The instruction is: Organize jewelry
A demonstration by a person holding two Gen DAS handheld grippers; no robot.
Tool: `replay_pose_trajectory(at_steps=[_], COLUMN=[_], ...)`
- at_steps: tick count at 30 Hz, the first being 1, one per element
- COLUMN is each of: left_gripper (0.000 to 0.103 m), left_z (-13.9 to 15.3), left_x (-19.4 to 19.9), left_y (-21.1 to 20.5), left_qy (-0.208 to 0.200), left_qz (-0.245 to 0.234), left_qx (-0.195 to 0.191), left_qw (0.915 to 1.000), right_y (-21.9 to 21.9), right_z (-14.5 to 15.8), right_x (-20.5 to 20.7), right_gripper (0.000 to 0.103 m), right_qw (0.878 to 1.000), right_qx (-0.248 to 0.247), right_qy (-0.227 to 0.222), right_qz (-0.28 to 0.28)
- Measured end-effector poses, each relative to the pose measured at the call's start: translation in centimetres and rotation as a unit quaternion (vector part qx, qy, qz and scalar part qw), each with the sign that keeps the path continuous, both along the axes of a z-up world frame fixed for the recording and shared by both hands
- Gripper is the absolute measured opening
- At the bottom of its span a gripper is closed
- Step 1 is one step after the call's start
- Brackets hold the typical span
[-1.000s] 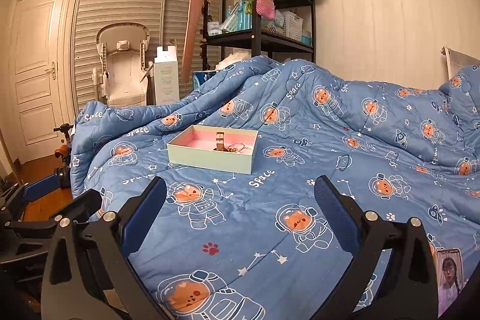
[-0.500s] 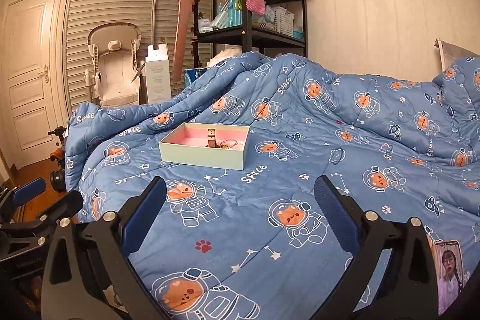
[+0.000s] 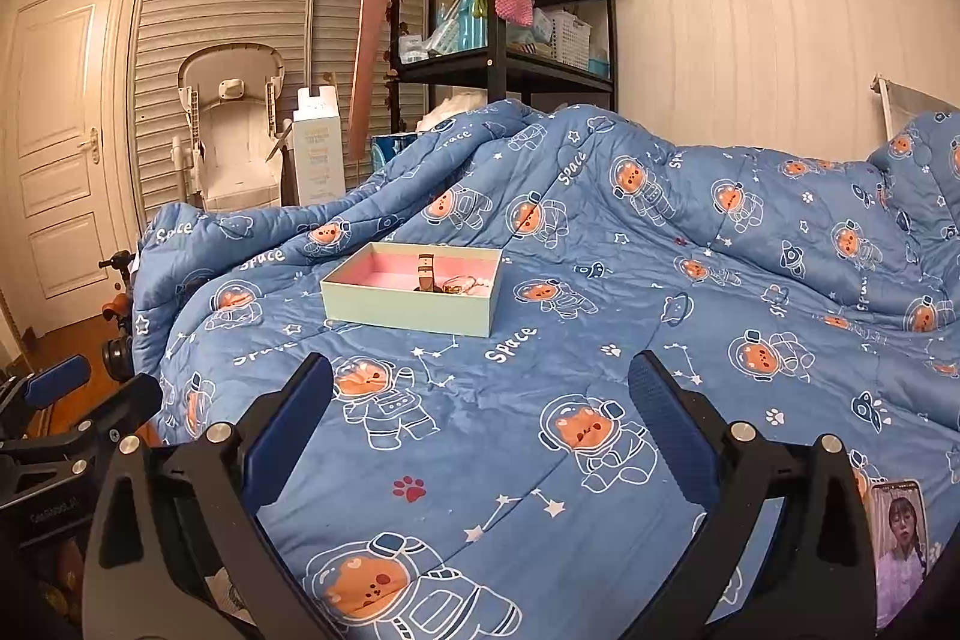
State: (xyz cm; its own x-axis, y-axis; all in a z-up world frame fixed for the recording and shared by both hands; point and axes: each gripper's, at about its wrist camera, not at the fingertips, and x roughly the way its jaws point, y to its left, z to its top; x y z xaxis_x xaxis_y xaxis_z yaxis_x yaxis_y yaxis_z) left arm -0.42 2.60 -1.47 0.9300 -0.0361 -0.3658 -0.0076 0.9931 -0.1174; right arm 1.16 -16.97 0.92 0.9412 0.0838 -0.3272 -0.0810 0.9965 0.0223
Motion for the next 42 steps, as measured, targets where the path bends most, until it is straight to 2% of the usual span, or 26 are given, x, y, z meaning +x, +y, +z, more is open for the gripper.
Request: replay_pose_trajectory(at_steps=[42], left_gripper=[0.096], left_z=[-0.36], left_x=[0.29], left_y=[0.81], left_qy=[0.012], left_qz=[0.006], left_qx=[-0.004], left_qw=[0.9999], right_y=[0.2], right_z=[-0.15], right_x=[-0.02], right_gripper=[0.097], right_qw=[1.0], right_qx=[-0.001], right_qy=[0.003], right_qz=[0.004])
